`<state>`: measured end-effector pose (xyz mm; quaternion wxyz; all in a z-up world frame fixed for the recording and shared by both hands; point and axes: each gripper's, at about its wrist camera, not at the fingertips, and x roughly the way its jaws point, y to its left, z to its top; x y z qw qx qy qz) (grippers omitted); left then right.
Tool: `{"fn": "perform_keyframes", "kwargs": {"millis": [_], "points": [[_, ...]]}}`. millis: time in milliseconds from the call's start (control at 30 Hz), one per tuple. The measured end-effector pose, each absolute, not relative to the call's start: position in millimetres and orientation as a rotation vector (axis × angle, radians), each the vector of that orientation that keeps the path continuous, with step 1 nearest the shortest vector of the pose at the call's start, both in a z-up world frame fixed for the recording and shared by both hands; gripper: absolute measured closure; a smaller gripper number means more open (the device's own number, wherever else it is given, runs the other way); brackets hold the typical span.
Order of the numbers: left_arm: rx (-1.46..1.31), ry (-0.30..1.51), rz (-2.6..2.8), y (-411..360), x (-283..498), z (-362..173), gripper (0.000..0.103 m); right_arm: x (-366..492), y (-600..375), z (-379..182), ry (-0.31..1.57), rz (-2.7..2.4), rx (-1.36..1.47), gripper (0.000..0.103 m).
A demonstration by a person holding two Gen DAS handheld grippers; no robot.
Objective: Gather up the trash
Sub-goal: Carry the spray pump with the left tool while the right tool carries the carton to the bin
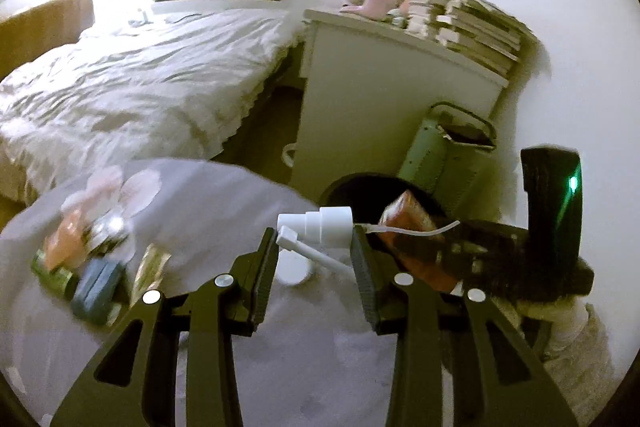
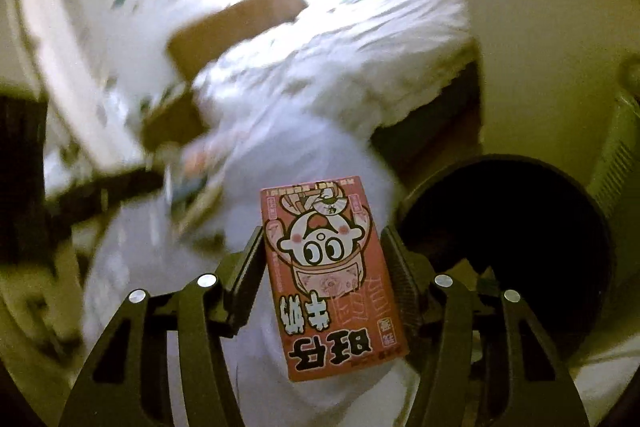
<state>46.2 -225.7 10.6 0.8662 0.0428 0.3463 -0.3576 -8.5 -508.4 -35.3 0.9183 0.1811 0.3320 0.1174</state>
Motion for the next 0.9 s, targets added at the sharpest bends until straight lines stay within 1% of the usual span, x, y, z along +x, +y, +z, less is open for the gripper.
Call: {"fn": "perform_keyframes", "kwargs": {"millis": [100, 333, 533, 900], "points": [[0.109, 0.707, -0.783, -249, 47, 14, 0.067, -12, -543, -27, 0.606, 0.168, 0.517, 0.045], [0.142, 0.689, -0.850, -310, 54, 4, 0.066, -16, -596, -30, 0.562, -0.008, 0.638, 0.045], [0.170, 0.708, -0.882, -350, 60, -13, 0.066, -23, -628, -45, 0.559, -0.086, 0.701, 0.045], [0.215, 0.775, -0.891, -387, 71, -40, 0.066, -19, -655, -81, 0.598, -0.146, 0.757, 0.046]]}}
